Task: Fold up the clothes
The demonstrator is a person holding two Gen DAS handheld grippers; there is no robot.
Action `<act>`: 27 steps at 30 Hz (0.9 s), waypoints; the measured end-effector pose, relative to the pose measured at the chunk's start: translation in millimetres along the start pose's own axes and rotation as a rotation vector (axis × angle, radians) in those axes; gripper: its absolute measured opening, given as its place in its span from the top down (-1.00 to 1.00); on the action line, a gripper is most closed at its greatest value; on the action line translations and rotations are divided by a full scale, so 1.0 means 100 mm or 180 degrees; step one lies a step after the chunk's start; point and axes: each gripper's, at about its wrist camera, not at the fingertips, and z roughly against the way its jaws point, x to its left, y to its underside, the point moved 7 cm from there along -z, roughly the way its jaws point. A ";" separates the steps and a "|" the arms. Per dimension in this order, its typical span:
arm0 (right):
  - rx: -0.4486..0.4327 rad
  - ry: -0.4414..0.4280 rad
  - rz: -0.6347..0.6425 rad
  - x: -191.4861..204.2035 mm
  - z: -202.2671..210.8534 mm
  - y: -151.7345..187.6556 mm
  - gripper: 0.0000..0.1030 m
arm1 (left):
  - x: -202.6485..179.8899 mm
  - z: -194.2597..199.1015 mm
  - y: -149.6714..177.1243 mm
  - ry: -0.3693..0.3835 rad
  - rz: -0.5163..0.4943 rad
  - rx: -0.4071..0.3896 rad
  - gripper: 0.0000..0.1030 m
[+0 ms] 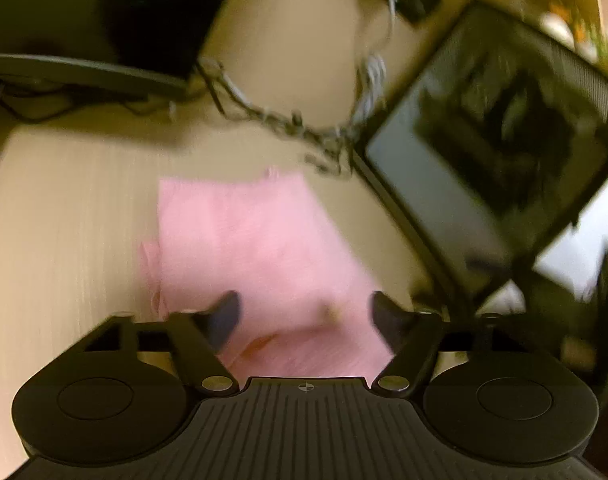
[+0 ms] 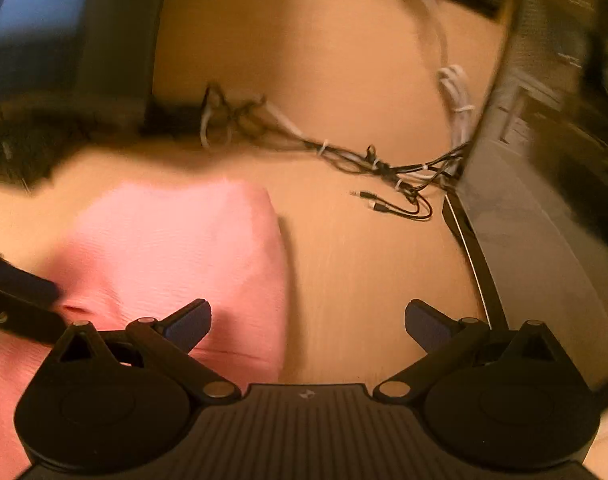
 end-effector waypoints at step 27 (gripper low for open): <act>0.0098 -0.1571 0.1663 1.07 0.82 0.60 -0.79 | 0.08 0.51 0.12 -0.0847 -0.0396 -0.0005 -0.84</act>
